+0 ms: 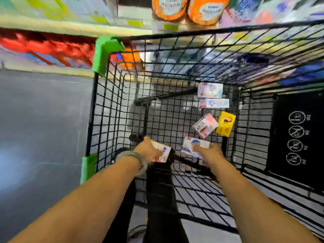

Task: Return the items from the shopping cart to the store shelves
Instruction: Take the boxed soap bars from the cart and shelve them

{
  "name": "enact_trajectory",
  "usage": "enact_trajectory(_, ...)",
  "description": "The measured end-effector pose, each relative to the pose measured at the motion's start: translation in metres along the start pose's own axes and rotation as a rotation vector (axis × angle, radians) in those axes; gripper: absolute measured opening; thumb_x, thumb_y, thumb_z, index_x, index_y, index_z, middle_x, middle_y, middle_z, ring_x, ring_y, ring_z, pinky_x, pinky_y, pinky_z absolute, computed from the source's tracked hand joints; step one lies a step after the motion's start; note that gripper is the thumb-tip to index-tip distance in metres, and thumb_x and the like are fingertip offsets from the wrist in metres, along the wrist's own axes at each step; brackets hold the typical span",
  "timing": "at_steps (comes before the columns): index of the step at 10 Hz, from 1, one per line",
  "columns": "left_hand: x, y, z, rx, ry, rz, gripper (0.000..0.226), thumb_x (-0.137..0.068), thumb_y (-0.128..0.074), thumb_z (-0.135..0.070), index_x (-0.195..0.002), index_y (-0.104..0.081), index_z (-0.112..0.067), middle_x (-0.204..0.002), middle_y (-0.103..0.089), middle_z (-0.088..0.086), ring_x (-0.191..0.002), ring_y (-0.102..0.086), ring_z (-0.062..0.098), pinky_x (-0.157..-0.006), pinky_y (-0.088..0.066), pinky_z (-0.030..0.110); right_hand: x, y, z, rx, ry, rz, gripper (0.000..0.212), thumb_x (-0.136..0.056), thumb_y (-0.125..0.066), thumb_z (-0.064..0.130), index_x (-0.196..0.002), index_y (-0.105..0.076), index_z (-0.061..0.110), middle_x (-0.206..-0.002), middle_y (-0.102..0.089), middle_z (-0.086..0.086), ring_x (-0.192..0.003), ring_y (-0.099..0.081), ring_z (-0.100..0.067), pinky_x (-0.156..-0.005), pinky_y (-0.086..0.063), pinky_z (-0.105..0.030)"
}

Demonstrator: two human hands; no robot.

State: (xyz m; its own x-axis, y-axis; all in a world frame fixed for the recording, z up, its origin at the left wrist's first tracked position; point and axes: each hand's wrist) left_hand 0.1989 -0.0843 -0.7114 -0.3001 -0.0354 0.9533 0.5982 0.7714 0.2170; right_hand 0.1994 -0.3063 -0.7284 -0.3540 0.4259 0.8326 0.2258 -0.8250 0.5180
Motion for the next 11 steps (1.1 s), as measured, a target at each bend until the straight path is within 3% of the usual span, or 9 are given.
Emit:
enact_trajectory(2,0.092,0.092,0.01,-0.181,-0.218,-0.064,0.07,-0.083,-0.066,-0.037,-0.133,-0.03,-0.003,-0.121,-0.058,0.015,-0.108,-0.058,0.031,-0.084,-0.051,0.039,0.112,-0.014,0.051,-0.065,0.18,-0.231,0.063,-0.072,-0.078,0.04,-0.119,-0.057,0.005,-0.118,-0.066,-0.012,-0.107,-0.062,-0.032,-0.089,-0.05,-0.038)
enact_trajectory(4,0.197,0.183,0.046,-0.086,-0.495,-0.094,0.066,-0.087,-0.063,-0.038,-0.129,-0.035,0.004,-0.125,-0.055,0.015,-0.111,-0.056,0.029,-0.086,-0.045,0.034,0.246,-0.058,0.107,-0.624,0.29,-0.199,0.064,-0.075,-0.077,0.037,-0.125,-0.055,0.005,-0.111,-0.062,-0.006,-0.099,-0.061,-0.027,-0.091,-0.052,-0.045)
enact_trajectory(5,0.254,0.258,0.099,-0.012,-0.651,-0.112,0.033,-0.088,-0.065,-0.021,-0.104,-0.052,0.004,-0.093,-0.06,0.009,-0.085,-0.06,0.012,-0.073,-0.047,0.024,0.311,-0.095,0.131,-1.031,0.201,-0.084,0.064,-0.08,-0.071,0.037,-0.134,-0.048,0.011,-0.106,-0.059,-0.006,-0.076,-0.061,-0.02,-0.053,-0.056,-0.024)
enact_trajectory(6,0.289,0.322,0.153,0.024,-0.64,-0.205,0.01,-0.086,-0.064,-0.008,-0.088,-0.056,-0.004,-0.081,-0.059,0.008,-0.078,-0.056,0.012,-0.063,-0.044,0.021,0.351,-0.129,0.143,-1.086,0.203,-0.037,0.051,-0.083,-0.068,0.035,-0.126,-0.052,0.013,-0.098,-0.06,-0.006,-0.062,-0.054,-0.015,-0.035,-0.045,-0.016)
enact_trajectory(7,0.336,0.413,0.237,0.0,-0.526,-0.507,0.035,-0.078,-0.074,-0.021,-0.104,-0.055,-0.005,-0.098,-0.062,0.009,-0.084,-0.053,0.019,-0.064,-0.042,0.026,0.422,-0.184,0.17,-0.909,0.273,0.079,0.043,-0.082,-0.069,0.033,-0.115,-0.058,0.007,-0.108,-0.06,-0.013,-0.064,-0.055,-0.017,-0.052,-0.048,-0.028)
enact_trajectory(8,0.368,0.464,0.277,0.011,-0.461,-0.61,0.042,-0.075,-0.076,-0.019,-0.105,-0.05,-0.006,-0.1,-0.063,0.011,-0.082,-0.056,0.022,-0.067,-0.046,0.031,0.462,-0.214,0.194,-0.735,0.359,0.18,0.025,-0.085,-0.066,0.028,-0.101,-0.058,0.01,-0.099,-0.056,-0.012,-0.066,-0.053,-0.018,-0.065,-0.048,-0.032)
enact_trajectory(9,0.41,0.523,0.33,0.163,-0.487,-0.69,0.046,-0.071,-0.076,-0.01,-0.105,-0.046,-0.002,-0.097,-0.062,0.016,-0.082,-0.065,0.03,-0.071,-0.058,0.045,0.526,-0.268,0.246,-0.592,0.509,0.301,0.04,-0.08,-0.07,0.023,-0.112,-0.058,0.002,-0.094,-0.059,-0.012,-0.068,-0.055,-0.021,-0.071,-0.05,-0.035)
enact_trajectory(10,0.435,0.565,0.368,0.18,-0.516,-0.776,0.048,-0.07,-0.078,-0.017,-0.107,-0.051,-0.003,-0.103,-0.064,0.018,-0.089,-0.065,0.033,-0.078,-0.057,0.048,0.569,-0.303,0.287,-0.521,0.608,0.328,0.029,-0.081,-0.071,0.018,-0.102,-0.061,0.001,-0.08,-0.06,-0.011,-0.062,-0.054,-0.021,-0.058,-0.046,-0.029)
enact_trajectory(11,0.446,0.597,0.409,0.211,-0.492,-0.88,0.038,-0.079,-0.073,-0.023,-0.1,-0.046,-0.006,-0.1,-0.059,0.011,-0.086,-0.058,0.028,-0.075,-0.05,0.037,0.618,-0.353,0.348,-0.416,0.682,0.365,0.032,-0.07,-0.079,0.027,-0.09,-0.063,0.009,-0.088,-0.065,-0.015,-0.066,-0.06,-0.024,-0.059,-0.049,-0.033)
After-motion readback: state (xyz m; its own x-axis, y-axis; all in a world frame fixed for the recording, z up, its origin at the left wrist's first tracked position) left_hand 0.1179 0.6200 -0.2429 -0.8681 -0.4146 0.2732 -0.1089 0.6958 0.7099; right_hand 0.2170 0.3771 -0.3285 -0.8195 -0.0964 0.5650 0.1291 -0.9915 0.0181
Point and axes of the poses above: each hand's wrist, its own x-axis away from the middle knuckle, its own y-axis out of the back of the hand, z = x × y
